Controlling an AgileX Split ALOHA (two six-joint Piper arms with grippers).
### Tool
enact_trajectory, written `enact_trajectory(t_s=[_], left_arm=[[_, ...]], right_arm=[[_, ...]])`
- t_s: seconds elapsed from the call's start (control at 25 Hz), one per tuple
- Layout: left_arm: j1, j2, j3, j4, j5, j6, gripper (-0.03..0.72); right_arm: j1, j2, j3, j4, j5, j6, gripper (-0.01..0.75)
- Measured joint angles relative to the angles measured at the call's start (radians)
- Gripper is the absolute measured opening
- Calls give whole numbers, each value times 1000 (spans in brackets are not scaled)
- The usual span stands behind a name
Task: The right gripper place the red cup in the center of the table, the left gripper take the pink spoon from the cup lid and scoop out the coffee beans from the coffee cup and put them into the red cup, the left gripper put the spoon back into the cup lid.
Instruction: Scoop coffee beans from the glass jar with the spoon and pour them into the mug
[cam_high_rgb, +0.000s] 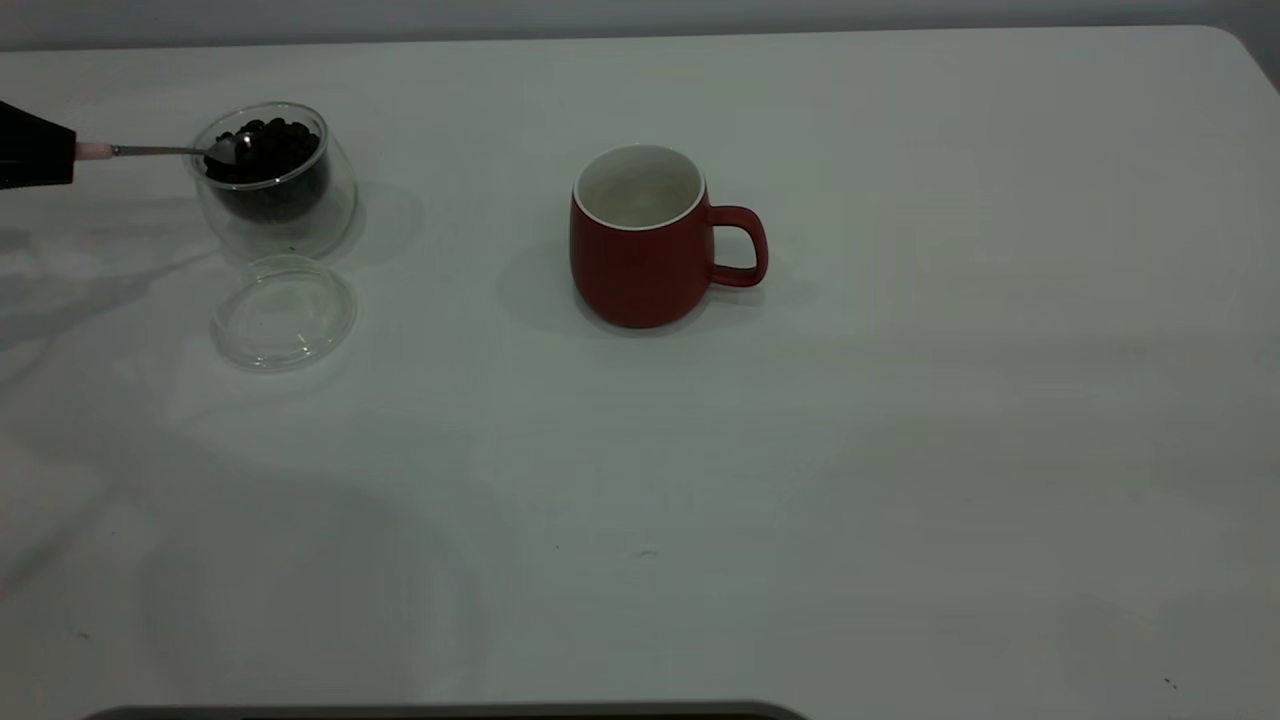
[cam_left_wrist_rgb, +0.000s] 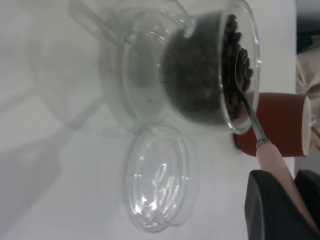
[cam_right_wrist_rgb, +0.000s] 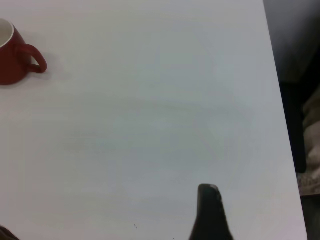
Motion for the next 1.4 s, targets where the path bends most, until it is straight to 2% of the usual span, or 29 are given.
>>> enact_trajectory(t_s=[0.6, 1.08, 1.4], left_arm=[[0, 0, 0, -25, 13, -4, 123], [-2, 0, 0, -45, 13, -87, 123], [-70, 0, 0, -48, 14, -97, 123]], right_arm=[[0, 0, 0, 0, 0, 0, 577], [0, 0, 0, 0, 0, 0, 577], [0, 0, 0, 0, 0, 0, 577]])
